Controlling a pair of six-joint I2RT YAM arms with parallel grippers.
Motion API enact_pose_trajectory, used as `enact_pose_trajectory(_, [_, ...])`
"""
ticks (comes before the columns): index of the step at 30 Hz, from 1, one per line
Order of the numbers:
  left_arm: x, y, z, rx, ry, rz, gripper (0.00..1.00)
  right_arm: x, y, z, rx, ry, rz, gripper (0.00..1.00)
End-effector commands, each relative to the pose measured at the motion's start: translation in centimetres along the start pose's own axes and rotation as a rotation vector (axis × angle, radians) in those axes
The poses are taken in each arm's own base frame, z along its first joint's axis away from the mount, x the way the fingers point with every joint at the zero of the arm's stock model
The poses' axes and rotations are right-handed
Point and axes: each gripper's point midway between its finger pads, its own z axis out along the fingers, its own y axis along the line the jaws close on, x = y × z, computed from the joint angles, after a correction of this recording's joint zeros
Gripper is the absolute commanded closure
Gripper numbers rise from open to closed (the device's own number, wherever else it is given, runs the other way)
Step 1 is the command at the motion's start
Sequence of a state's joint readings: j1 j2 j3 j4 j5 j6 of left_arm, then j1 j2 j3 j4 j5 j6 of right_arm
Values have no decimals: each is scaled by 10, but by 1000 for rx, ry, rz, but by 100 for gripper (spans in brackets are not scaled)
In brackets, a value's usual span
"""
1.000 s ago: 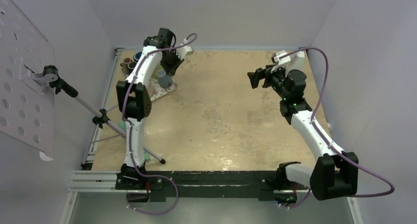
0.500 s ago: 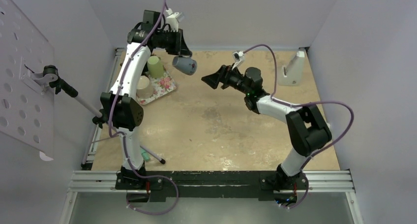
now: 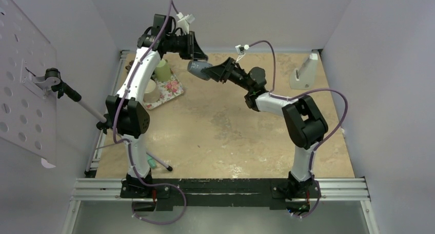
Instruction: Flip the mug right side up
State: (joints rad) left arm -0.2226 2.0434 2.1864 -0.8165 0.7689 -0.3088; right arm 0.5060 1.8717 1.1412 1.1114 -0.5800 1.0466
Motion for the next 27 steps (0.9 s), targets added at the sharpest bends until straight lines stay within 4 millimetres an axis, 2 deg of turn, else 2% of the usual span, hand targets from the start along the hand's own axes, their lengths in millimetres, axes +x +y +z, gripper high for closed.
enact_pose_trajectory(1, [-12, -49, -16, 144, -51, -4, 100, -4, 43, 19, -193, -7, 90, 41])
enact_pose_trajectory(3, [-8, -51, -15, 158, -47, -13, 100, -9, 51, 18, -224, -17, 95, 56])
enact_pose_trajectory(5, [-6, -49, -15, 154, -49, -1, 100, -17, 59, 16, -232, -32, 72, 88])
enact_pose_trajectory(6, [-5, -47, -16, 140, -48, 14, 100, -20, 59, 14, -216, -33, 62, 100])
enact_pose_trajectory(7, [-5, -43, -17, 117, -48, 32, 100, -26, 57, 11, -185, -39, 31, 100])
enact_pose_trajectory(8, [-6, -37, -19, 80, -52, 60, 90, -31, 52, 6, -139, -41, -1, 100])
enact_pose_trajectory(9, [-6, -29, -23, 23, -48, 80, 59, -35, 40, 1, -57, -31, -27, 100])
enact_pose_trajectory(10, [-9, -19, -28, -39, -56, 114, 24, -41, 24, -6, 52, -23, -73, 100])
enact_pose_trajectory(11, [-13, -9, -34, -106, -65, 157, 4, -48, 4, -17, 186, -13, -129, 100])
enact_pose_trajectory(13, [-18, 9, -47, -229, -67, 247, 0, -63, -39, -53, 508, 23, -271, 100])
enact_pose_trajectory(14, [-20, 18, -53, -286, -63, 296, 0, -69, -61, -79, 686, 58, -336, 100])
enact_pose_trajectory(17, [-16, 47, -70, -444, 0, 432, 0, -84, -102, -167, 1104, 192, -469, 100])
enact_pose_trajectory(19, [-6, 71, -80, -549, 79, 479, 0, -89, -118, -223, 1320, 301, -494, 100])
enact_pose_trajectory(22, [10, 107, -97, -697, 200, 492, 0, -89, -129, -296, 1556, 445, -455, 100])
enact_pose_trajectory(24, [20, 130, -109, -759, 241, 449, 0, -90, -136, -329, 1597, 476, -389, 100])
enact_pose_trajectory(27, [32, 151, -122, -796, 251, 351, 0, -94, -148, -370, 1664, 487, -292, 100])
